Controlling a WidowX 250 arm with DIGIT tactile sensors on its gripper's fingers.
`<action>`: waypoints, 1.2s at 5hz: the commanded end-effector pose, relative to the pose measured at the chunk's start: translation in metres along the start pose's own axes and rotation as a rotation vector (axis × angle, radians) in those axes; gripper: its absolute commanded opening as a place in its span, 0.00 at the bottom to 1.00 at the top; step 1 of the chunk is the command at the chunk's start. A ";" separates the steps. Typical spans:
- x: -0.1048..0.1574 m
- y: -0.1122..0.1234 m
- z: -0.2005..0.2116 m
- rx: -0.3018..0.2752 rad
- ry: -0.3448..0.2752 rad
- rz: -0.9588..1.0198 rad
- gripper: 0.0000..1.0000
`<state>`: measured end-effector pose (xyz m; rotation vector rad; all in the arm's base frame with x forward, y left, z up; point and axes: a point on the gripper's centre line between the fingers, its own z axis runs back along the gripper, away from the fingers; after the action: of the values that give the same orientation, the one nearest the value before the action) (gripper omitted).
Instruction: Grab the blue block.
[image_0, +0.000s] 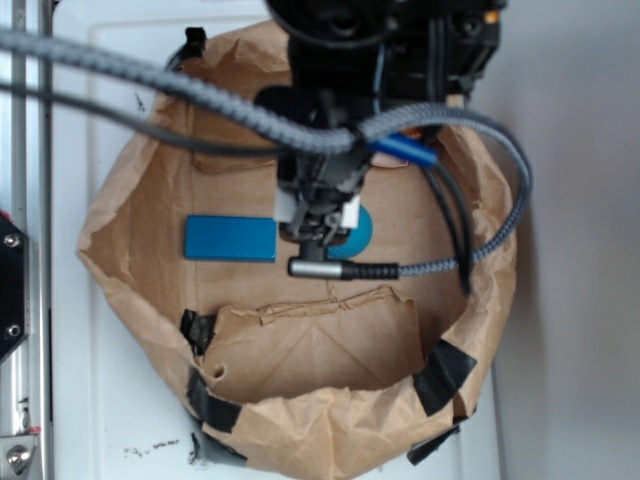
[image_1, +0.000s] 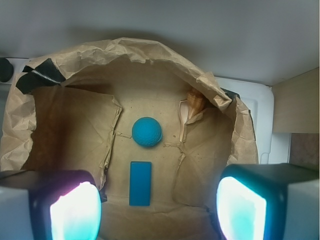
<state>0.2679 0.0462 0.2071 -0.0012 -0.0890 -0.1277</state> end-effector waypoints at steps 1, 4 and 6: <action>-0.009 -0.006 -0.017 0.047 -0.059 -0.001 1.00; -0.029 -0.003 -0.101 0.097 0.010 -0.051 1.00; -0.042 0.015 -0.138 0.020 0.070 -0.012 1.00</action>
<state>0.2376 0.0610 0.0575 0.0160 0.0116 -0.1545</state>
